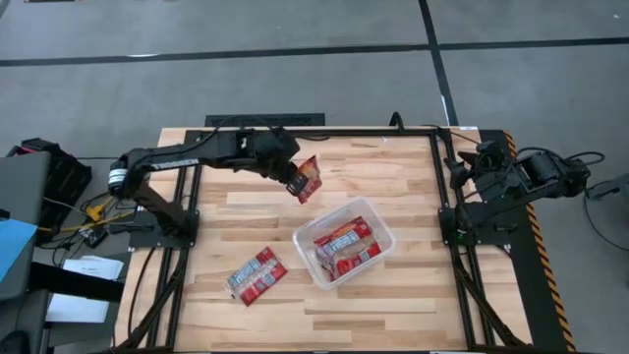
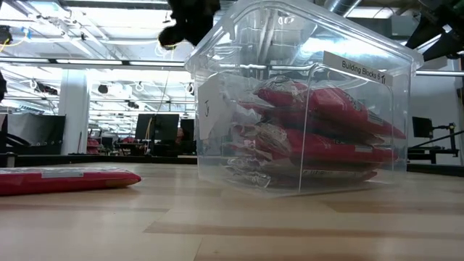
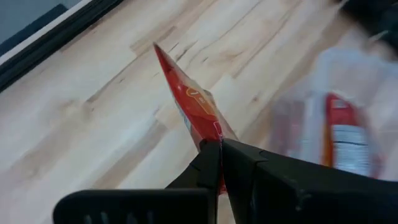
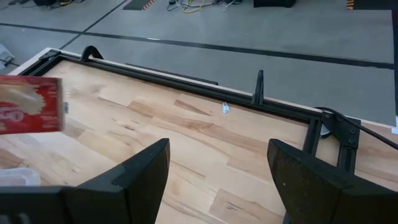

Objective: Sort popcorn bags into baskets
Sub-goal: Put the red popcorn pack into the transparent container

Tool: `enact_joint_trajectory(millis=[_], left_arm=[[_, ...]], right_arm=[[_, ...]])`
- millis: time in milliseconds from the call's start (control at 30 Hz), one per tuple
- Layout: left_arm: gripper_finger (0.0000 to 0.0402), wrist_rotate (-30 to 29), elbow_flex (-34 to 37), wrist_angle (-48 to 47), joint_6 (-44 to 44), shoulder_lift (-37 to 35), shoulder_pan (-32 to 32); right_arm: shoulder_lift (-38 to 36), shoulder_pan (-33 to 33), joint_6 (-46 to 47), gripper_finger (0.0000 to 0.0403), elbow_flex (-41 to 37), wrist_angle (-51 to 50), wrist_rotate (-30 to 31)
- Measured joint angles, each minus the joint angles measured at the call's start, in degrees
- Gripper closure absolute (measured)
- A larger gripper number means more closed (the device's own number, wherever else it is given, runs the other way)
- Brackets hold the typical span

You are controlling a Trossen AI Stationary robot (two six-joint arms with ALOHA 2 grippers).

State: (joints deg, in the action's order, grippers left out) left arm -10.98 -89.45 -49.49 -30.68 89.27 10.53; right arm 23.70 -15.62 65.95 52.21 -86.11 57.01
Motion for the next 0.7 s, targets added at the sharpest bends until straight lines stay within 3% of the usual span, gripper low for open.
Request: enact_joint_trajectory(millis=[233, 567, 700], left_arm=[[0.0401, -1.7, 0.0, 3.4, -4.2, -3.7, -4.6], [0.0401, -1.8, 0.0, 24.7, -2.9, -4.5, -12.7], [0.0401, -3.0, -0.1, 29.0, -3.5, -4.5, -14.6]], right_arm=[[0.0, 0.0, 0.0, 0.0107, 0.0, -0.1, 0.1], [0.0, 0.0, -0.4, 0.0107, 0.0, -0.2, 0.1], [0.0, 0.0, -0.5, 0.0107, 0.0, -0.2, 0.1]])
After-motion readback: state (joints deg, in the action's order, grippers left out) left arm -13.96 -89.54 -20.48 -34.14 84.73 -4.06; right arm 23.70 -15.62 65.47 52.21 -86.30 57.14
